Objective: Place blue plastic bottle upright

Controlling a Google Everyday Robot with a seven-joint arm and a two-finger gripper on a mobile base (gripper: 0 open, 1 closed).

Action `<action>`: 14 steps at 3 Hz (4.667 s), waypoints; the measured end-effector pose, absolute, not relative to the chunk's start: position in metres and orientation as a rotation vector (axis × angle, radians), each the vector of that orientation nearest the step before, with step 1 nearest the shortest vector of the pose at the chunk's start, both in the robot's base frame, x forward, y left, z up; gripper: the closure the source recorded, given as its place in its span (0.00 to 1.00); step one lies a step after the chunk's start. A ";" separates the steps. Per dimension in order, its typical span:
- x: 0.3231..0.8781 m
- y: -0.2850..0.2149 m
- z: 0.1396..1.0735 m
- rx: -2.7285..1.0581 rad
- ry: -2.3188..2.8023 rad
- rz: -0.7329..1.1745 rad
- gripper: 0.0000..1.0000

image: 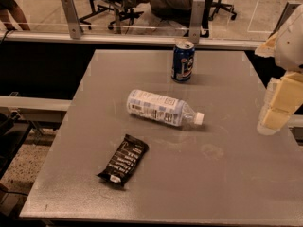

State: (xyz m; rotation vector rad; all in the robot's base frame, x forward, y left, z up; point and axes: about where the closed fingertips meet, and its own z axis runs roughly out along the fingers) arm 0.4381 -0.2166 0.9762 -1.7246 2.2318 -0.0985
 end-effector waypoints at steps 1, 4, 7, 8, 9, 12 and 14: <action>0.438 -0.217 0.976 -1.724 2.232 -0.099 0.00; 0.495 -0.148 0.946 -1.756 2.322 0.012 0.00; 0.512 -0.076 0.891 -1.749 2.439 0.066 0.00; 0.506 -0.067 0.873 -1.776 2.464 0.049 0.00; 0.501 -0.063 0.858 -1.802 2.484 0.033 0.00; 0.513 -0.069 0.839 -1.816 2.515 -0.072 0.38; 0.529 -0.079 0.857 -1.823 2.444 -0.121 0.84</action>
Offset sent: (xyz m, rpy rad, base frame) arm 0.0311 0.0319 -0.0150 0.0087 0.1066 -0.0105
